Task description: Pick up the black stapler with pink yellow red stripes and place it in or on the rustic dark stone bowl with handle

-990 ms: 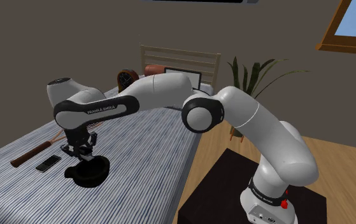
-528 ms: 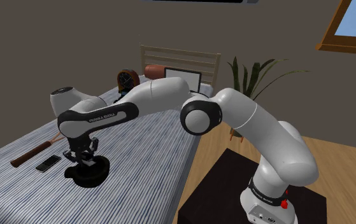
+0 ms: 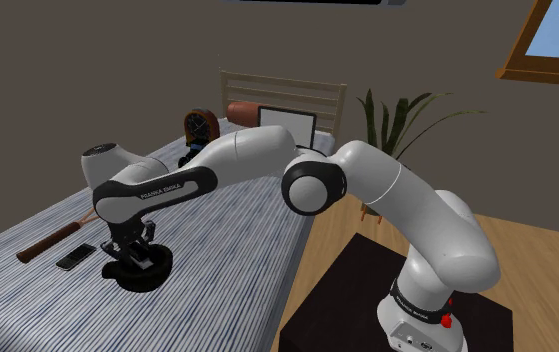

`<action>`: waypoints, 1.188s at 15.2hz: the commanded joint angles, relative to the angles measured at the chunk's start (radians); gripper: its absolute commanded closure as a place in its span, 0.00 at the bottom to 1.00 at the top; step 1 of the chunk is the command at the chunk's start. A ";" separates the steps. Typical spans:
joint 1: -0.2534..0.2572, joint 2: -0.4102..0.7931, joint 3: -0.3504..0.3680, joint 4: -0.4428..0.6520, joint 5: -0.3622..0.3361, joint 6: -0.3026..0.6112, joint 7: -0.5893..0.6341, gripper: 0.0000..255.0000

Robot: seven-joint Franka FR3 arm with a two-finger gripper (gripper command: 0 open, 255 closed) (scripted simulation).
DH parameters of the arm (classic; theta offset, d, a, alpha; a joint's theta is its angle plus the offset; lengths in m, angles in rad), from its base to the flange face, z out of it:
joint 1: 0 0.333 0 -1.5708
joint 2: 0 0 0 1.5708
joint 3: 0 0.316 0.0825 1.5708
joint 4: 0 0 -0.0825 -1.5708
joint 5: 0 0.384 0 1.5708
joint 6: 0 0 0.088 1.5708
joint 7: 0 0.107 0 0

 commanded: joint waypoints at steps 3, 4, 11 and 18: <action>0.000 0.000 0.000 0.000 0.000 0.000 0.000 0.00; 0.000 0.000 0.000 0.001 0.000 0.000 0.000 0.00; 0.005 -0.027 0.004 0.054 0.006 -0.079 -0.006 0.00; 0.007 -0.030 0.004 0.076 0.007 -0.103 -0.008 0.00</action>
